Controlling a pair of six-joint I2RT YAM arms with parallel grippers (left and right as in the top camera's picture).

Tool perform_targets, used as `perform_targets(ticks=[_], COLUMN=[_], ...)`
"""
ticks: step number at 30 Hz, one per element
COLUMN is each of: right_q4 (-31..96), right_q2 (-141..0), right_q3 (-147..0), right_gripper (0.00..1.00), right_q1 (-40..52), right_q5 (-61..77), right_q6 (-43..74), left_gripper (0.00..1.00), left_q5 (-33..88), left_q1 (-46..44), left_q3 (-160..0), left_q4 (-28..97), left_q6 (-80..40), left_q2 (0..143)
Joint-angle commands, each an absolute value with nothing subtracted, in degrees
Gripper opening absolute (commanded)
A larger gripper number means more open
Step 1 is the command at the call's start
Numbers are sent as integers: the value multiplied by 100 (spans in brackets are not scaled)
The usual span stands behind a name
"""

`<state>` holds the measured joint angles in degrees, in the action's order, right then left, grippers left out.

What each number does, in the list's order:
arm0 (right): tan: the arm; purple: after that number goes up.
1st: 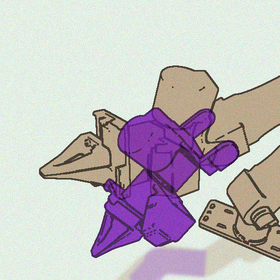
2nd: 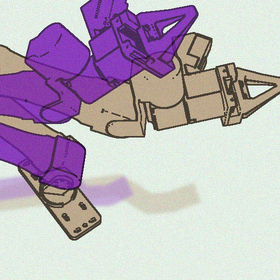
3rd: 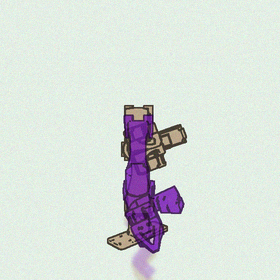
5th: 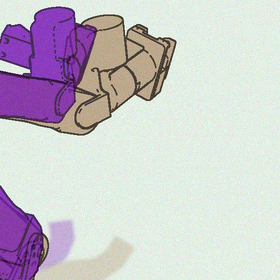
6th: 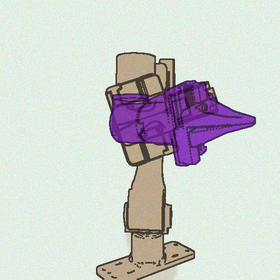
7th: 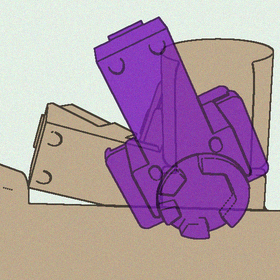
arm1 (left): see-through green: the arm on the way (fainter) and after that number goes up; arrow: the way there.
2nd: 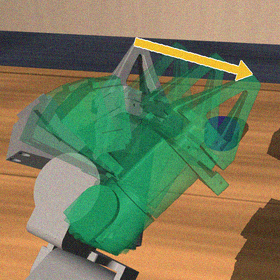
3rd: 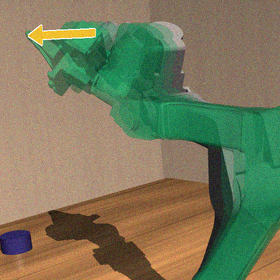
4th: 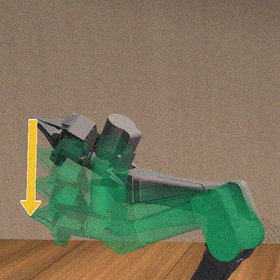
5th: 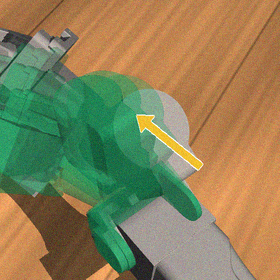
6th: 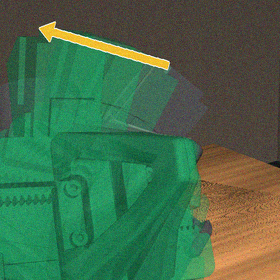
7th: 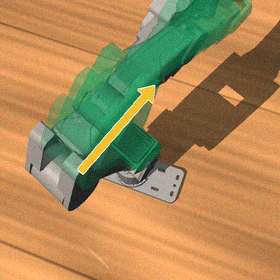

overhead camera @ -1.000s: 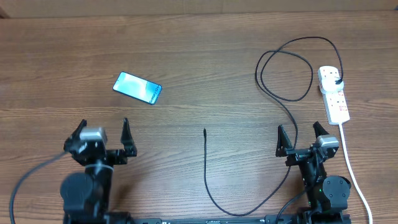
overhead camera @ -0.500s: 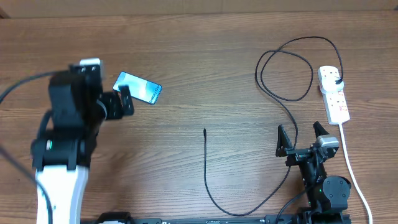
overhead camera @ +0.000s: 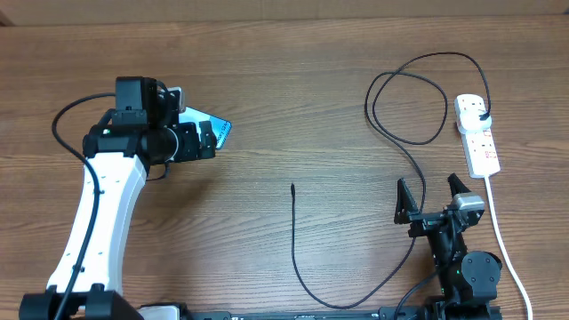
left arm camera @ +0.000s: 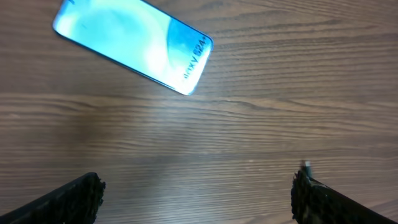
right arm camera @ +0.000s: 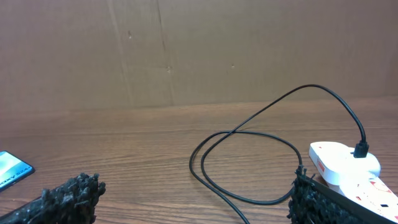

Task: Plug charger to phone and switch on socket
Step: 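Move the left gripper forward over the phone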

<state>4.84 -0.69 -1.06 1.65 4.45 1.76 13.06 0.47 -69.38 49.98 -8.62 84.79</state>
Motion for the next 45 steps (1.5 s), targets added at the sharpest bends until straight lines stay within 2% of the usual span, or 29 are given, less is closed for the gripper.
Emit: perform_targets(ticks=[1,12,17,32,37,45], right_q4=[462,462,462,462,462,462], right_q2=[-16,-16,-16,-16,-16,-16], right_q3=[-47,-47,-47,-47,-47,-47], right_gripper=[100,100,100,100,100,100], right_q1=[198,198,198,198,198,198], right_q5=[392,392,392,392,392,392], right_q6=[215,215,215,215,215,215], left_gripper=[100,100,100,100,100,100], left_q5=[1278,-95,-510,-357,-770,-746], left_q1=[36,36,30,30,21,-8], left_q3=[-7065,-8296,-9054,-9070,-9070,-9120], left_q4=[4982,5583,6084,5981,6235,6276], left_q6=[-1977,-4303,-4359,-4359,-5315,-5771], left_q2=[8538,8794,9192,9258,9264,9743])
